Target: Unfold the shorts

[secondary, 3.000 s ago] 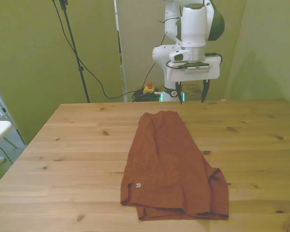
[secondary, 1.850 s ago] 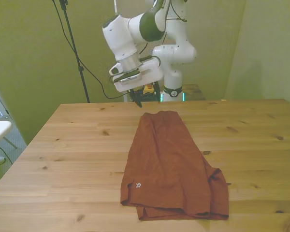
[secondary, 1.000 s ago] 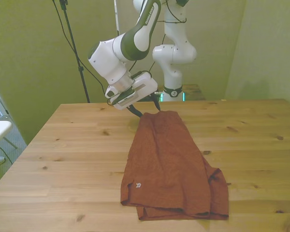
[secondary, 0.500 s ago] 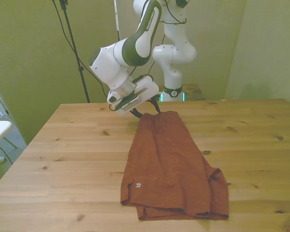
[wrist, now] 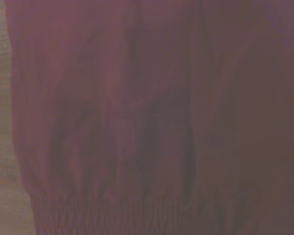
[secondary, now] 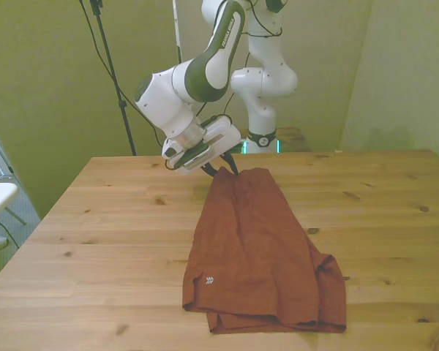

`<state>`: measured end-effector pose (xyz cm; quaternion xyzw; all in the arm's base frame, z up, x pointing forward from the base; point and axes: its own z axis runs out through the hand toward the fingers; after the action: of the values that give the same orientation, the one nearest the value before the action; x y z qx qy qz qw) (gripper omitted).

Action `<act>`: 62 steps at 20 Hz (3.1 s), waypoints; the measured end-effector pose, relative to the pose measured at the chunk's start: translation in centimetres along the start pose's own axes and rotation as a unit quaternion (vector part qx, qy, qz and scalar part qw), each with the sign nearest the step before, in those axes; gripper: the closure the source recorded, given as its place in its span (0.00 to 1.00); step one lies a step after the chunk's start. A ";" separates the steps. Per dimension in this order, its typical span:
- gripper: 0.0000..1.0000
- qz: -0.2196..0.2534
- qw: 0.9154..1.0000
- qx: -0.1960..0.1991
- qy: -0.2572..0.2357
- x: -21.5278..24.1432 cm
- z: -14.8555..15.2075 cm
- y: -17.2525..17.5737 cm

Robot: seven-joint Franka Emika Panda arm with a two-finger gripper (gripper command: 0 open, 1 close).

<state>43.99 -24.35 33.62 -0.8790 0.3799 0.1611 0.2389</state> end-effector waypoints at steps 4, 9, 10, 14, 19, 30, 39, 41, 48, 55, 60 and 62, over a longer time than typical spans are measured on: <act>1.00 -0.001 1.000 0.000 0.002 0.0 -0.2 -0.1; 1.00 -0.004 1.000 0.000 0.002 -0.2 -0.2 -0.5; 1.00 -0.008 1.000 0.000 0.004 -0.4 -0.3 -0.9; 1.00 -0.028 1.000 -0.006 0.013 -2.1 -1.0 -3.8; 1.00 -0.056 0.998 -0.028 0.031 -5.7 -1.7 -8.6; 1.00 -0.110 0.987 -0.105 0.059 -10.6 0.8 -20.1; 0.00 -0.143 0.972 -0.176 0.060 -13.9 5.1 -24.4; 0.00 -0.155 0.969 -0.186 0.059 -14.6 6.0 -25.2; 0.00 -0.203 0.953 -0.219 0.056 -16.5 10.4 -31.1; 0.00 -0.228 0.947 -0.221 0.052 -17.6 12.4 -35.9; 0.00 -0.158 0.966 -0.168 0.114 -16.3 11.2 -38.5; 0.00 -0.124 0.972 -0.143 0.139 -14.5 8.3 -38.3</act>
<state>62.16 11.63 44.79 -0.9582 0.2703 0.0588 0.0733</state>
